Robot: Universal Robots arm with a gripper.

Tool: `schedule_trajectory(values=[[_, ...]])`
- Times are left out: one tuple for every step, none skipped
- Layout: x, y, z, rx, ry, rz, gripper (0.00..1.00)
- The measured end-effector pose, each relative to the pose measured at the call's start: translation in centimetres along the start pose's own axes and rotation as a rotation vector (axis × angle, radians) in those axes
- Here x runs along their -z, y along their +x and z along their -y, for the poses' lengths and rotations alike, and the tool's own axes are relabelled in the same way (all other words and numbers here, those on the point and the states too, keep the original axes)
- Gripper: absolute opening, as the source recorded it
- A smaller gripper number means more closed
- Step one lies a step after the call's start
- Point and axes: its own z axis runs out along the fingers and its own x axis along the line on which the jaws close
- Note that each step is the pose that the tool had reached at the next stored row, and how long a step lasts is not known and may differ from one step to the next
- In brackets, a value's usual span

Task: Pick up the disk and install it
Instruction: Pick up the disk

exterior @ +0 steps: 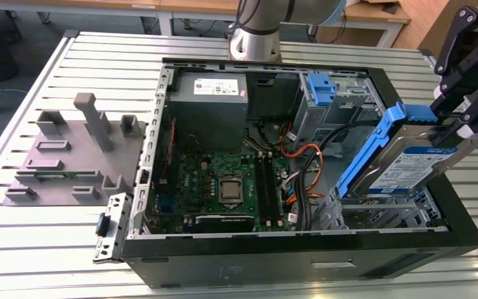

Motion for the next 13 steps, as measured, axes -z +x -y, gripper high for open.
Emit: schedule_trajectory(values=[[-0.06, 0.0, 0.0, 0.0, 0.0004, -0.0001, 0.35], [-0.1, 0.0, 0.0, 0.001, 0.0005, -0.0001, 0.35], [-0.13, 0.01, 0.02, 0.001, 0.0005, -0.0001, 0.35], [-0.15, 0.01, 0.05, 0.001, 0.0005, -0.0001, 0.35], [-0.19, 0.01, 0.1, 0.001, 0.0005, 0.0, 0.35], [-0.23, 0.01, 0.16, 0.001, 0.0005, 0.0, 0.35], [-0.26, 0.0, 0.21, 0.001, 0.0005, -0.0001, 0.35], [-0.3, 0.0, 0.24, 0.001, 0.0005, -0.0002, 0.35], [-0.38, 0.01, 0.26, 0.001, 0.0005, -0.0002, 0.35], [-0.48, 0.01, 0.27, 0.001, 0.0005, -0.0002, 0.35], [-0.58, 0.01, 0.29, 0.001, 0.0005, -0.0001, 0.35], [-0.64, 0.01, 0.31, 0.001, 0.0005, 0.0, 0.35], [-0.64, 0.01, 0.31, 0.001, 0.0005, -0.0001, 0.35]])
